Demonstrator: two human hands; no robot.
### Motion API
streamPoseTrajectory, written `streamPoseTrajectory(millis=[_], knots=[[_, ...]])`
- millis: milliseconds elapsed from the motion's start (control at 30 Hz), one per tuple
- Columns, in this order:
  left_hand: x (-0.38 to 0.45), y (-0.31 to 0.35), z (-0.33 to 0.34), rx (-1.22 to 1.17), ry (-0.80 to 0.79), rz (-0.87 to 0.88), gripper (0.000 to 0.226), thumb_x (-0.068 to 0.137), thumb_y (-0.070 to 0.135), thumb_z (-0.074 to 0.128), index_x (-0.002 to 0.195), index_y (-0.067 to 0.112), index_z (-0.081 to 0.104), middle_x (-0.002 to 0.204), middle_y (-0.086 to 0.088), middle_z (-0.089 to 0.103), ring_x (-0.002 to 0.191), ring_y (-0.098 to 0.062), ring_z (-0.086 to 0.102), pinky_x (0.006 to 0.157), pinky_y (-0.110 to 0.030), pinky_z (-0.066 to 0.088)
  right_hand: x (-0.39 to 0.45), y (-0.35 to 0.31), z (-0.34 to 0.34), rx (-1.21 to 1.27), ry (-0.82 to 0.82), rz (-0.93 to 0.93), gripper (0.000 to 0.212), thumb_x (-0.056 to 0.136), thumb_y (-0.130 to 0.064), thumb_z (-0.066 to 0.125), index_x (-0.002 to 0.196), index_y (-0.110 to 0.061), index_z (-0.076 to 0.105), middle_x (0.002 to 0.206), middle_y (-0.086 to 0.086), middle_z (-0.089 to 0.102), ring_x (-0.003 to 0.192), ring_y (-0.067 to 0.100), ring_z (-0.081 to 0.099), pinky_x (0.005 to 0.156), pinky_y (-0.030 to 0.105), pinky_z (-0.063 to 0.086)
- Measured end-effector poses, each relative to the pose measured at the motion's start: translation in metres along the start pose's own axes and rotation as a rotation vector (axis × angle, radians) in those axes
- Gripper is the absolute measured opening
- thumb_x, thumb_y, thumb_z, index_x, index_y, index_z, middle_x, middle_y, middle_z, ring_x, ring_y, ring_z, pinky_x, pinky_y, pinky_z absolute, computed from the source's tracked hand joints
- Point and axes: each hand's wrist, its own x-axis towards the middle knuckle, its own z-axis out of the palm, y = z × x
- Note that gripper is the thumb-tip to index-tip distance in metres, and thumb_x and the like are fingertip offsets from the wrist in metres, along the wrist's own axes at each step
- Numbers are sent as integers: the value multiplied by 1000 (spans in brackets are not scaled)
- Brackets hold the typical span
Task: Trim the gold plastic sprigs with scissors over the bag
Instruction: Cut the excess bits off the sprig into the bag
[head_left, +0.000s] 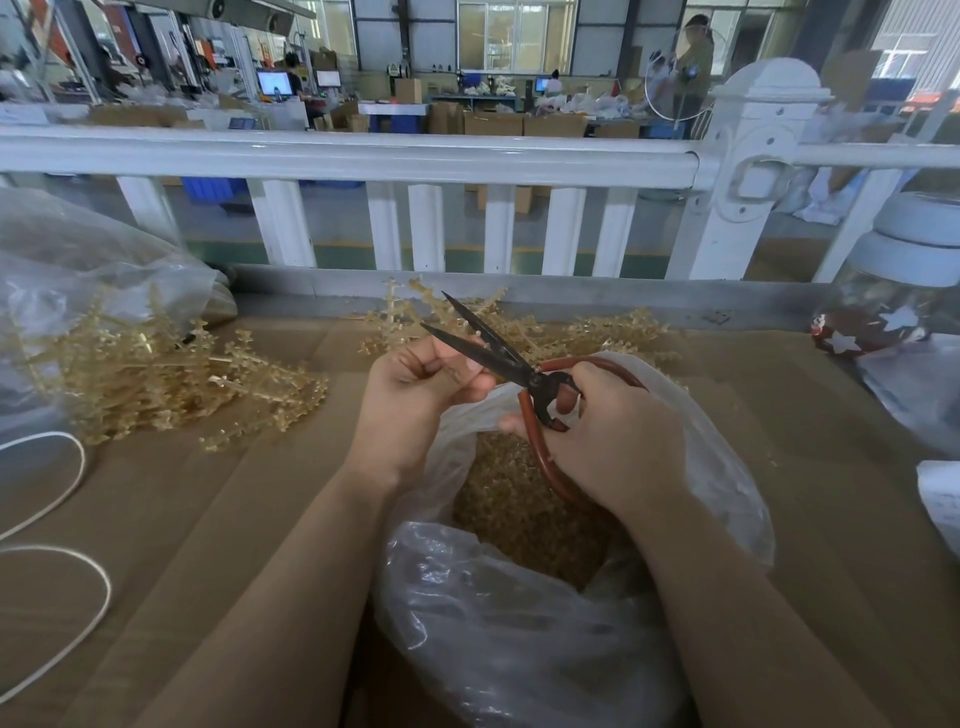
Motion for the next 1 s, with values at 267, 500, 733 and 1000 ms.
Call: streamPoseTrajectory(millis=[267,500,733,1000], knots=[[1,-1,-1,-88,0,-26,10,76,12,69,74,17,77,70,-5,71,67,-13,67,70,-24,56,1,0,2,74,1,-11,73,68,-95,36,96,-31,58,82,-24,51,65,-4,43,57,6,28],[1,-1,-2,-129,-15,-26,11,77,10,69,85,5,74,72,-7,70,66,-14,64,68,-23,55,0,-1,1,63,34,-7,85,65,-100,21,86,-29,61,72,-19,55,59,-3,45,57,5,30],[2,-1,-3,-166,-18,-60,10,77,9,67,81,0,67,68,-6,69,64,-12,65,66,-22,55,-1,0,3,60,81,-62,78,73,-94,33,81,-23,65,69,-14,63,61,4,56,58,18,51],[2,-1,-4,-93,-45,-7,10,82,10,65,82,-1,64,69,-4,65,66,-14,59,70,-23,53,-1,0,3,103,68,-63,74,72,-91,39,81,-23,68,71,-13,64,61,5,56,62,22,54]])
